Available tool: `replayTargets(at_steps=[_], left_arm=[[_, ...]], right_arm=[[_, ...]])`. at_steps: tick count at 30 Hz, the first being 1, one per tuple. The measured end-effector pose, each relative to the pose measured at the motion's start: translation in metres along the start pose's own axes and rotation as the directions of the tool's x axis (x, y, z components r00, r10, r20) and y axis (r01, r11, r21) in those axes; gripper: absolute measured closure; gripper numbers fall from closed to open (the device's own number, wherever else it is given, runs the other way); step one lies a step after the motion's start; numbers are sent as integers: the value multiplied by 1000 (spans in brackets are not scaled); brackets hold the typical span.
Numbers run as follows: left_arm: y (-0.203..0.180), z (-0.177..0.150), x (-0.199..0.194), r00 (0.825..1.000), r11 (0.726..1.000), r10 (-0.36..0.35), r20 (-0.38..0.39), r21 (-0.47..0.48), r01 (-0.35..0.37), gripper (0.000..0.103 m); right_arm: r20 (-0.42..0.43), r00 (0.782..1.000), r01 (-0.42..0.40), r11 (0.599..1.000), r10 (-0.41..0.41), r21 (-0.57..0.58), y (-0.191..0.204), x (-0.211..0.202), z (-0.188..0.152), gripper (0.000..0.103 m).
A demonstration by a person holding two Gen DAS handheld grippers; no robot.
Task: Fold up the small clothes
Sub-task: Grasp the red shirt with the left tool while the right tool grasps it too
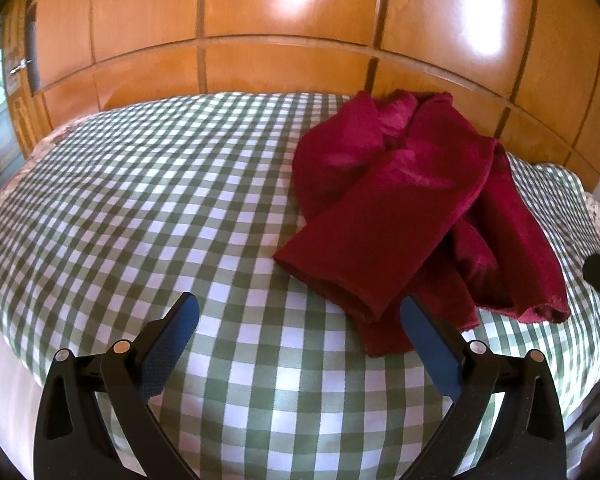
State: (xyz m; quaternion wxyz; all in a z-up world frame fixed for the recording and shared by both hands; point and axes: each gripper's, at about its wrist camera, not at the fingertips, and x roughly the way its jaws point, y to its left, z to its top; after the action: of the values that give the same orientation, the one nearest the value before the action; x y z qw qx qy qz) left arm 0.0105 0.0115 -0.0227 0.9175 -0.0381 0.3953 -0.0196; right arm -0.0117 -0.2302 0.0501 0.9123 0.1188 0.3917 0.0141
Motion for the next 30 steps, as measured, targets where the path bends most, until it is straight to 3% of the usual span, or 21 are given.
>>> replayTargets(at_steps=[2,6,8,14,16,18,19,21,23,27,30], left_arm=[[-1,0,4,1000,1000,-14,-11,26,14,3],[5,-2,7,995,996,-90,-33,-14,90,4],[2,-4,8,987,988,-152,-45,-7,152,9],[-30,-13,20,951,949,-276,-136,118,292,33],[-40,-15,27,947,943,-278,-159,145,301,35],[-45,-17,35,947,941,-266,-178,166,296,49],[-49,-18,43,951,943,-243,-193,184,278,51],[-50,-19,48,955,944,-232,-182,194,266,64],[-49,-17,47,957,943,-232,-173,201,265,90],[-22,5,39,944,944,-297,-146,102,313,92],[8,26,31,952,954,-294,-90,32,298,92]], right_arm=[[-14,999,-38,999,38,-14,1,3,5,10],[-41,993,-113,993,112,-29,6,12,18,45],[-86,980,-180,984,180,13,7,26,26,61],[-204,929,-286,950,307,127,19,89,43,72],[-235,918,-290,944,321,157,25,114,47,72],[-260,906,-287,937,333,200,28,139,51,76],[-263,906,-284,937,332,202,31,146,52,78],[-270,909,-272,942,318,194,38,159,57,93],[-256,913,-279,945,317,172,40,157,61,96],[-188,942,-266,960,278,85,29,129,75,96],[-109,975,-192,981,195,34,-2,103,93,96]])
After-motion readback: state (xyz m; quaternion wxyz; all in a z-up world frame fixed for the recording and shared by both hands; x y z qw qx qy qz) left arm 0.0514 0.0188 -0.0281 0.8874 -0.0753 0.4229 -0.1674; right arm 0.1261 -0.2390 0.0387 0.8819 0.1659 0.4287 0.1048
